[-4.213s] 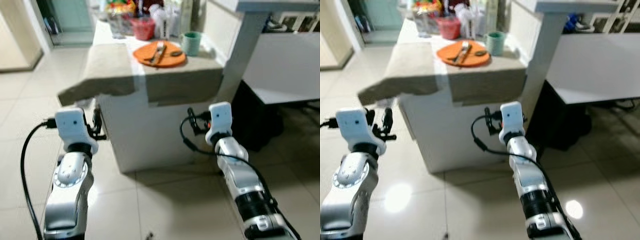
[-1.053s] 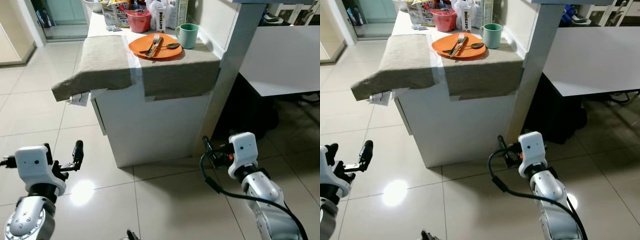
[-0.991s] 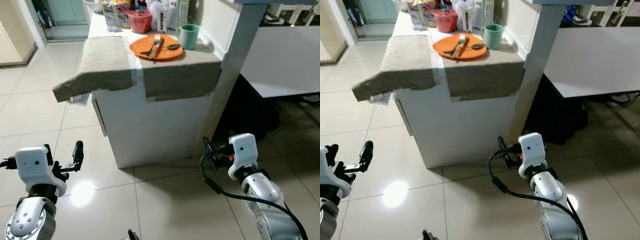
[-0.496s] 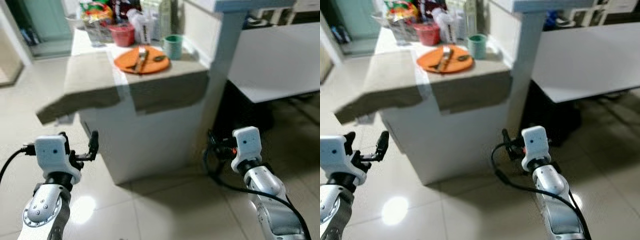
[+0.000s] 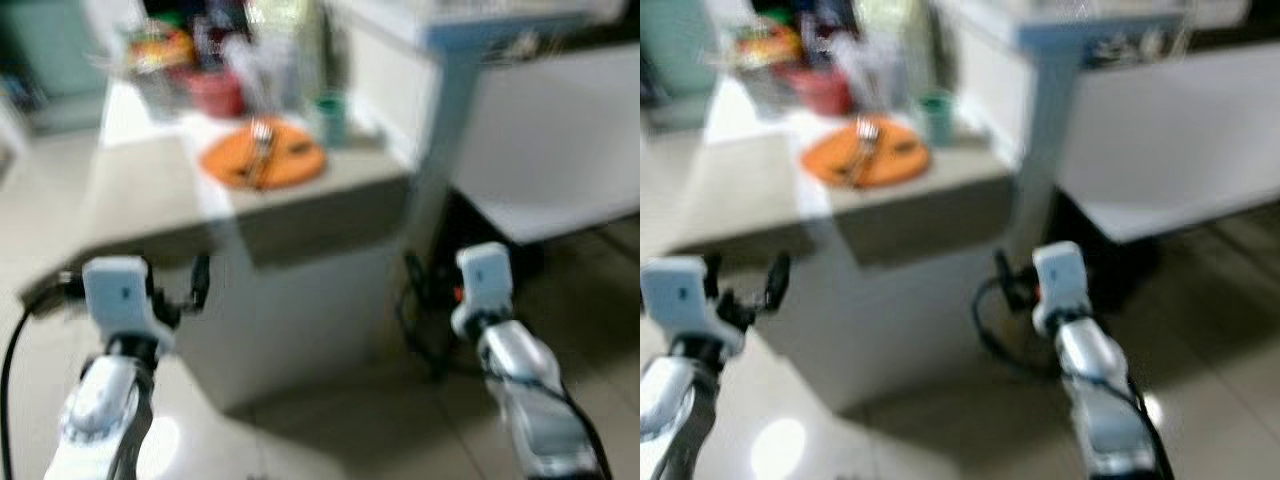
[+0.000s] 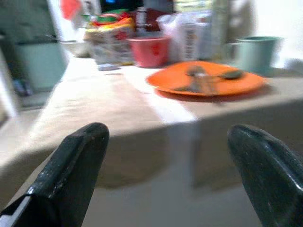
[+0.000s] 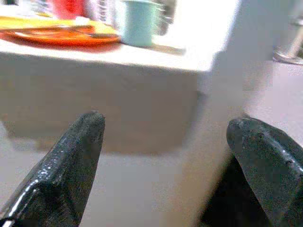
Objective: Setting the table
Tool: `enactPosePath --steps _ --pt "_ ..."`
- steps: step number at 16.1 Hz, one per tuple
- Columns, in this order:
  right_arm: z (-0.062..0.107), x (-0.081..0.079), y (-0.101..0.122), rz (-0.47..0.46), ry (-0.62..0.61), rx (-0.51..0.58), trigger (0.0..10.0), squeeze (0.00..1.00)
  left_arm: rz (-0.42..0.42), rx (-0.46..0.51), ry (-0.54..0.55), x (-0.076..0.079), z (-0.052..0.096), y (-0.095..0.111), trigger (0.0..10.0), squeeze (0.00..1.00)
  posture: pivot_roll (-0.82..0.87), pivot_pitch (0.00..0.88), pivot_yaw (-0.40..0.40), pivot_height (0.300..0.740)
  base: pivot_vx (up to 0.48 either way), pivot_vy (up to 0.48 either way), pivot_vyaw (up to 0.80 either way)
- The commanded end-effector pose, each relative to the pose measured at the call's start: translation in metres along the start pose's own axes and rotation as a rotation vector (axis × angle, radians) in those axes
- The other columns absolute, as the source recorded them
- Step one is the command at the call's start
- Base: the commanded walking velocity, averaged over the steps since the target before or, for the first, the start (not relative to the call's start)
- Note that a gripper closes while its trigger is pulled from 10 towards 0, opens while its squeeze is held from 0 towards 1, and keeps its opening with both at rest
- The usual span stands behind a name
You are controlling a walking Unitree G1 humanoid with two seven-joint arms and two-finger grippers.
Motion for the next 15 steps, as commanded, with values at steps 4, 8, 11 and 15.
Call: enactPosePath --steps 4,8,11,15 --pt "-0.003 -0.007 0.001 0.018 0.026 0.012 10.0 0.00 -0.033 0.013 0.009 -0.003 -0.005 0.008 10.0 0.00 -0.04 0.017 0.042 0.740 0.480 0.000 0.00" --pt "-0.005 -0.010 0.002 0.021 0.035 0.019 10.0 0.00 -0.037 0.033 0.030 -0.008 -0.009 0.015 10.0 0.00 -0.04 0.019 0.044 0.740 0.480 0.000 0.00" --pt "-0.005 -0.013 0.002 0.024 0.045 0.026 10.0 0.00 -0.062 0.054 0.057 -0.018 -0.021 0.029 10.0 0.00 -0.03 0.023 0.047 0.740 0.000 0.000 0.00" --pt "-0.005 -0.019 0.002 0.018 0.053 0.033 10.0 0.00 -0.090 0.047 0.008 -0.022 -0.046 0.044 10.0 0.00 -0.03 0.023 0.053 0.740 0.000 0.000 0.00"
Point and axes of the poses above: a point about 5 cm out from each wrist's last joint towards the gripper, its own z axis pointing back from the gripper into the wrist, its own y axis along the axis of the wrist's last joint, x = y × z, the point moved 6 cm from there along -z, pointing out of the wrist towards the gripper, and after that the axes turned 5 degrees about -z, right-handed, at the moved point
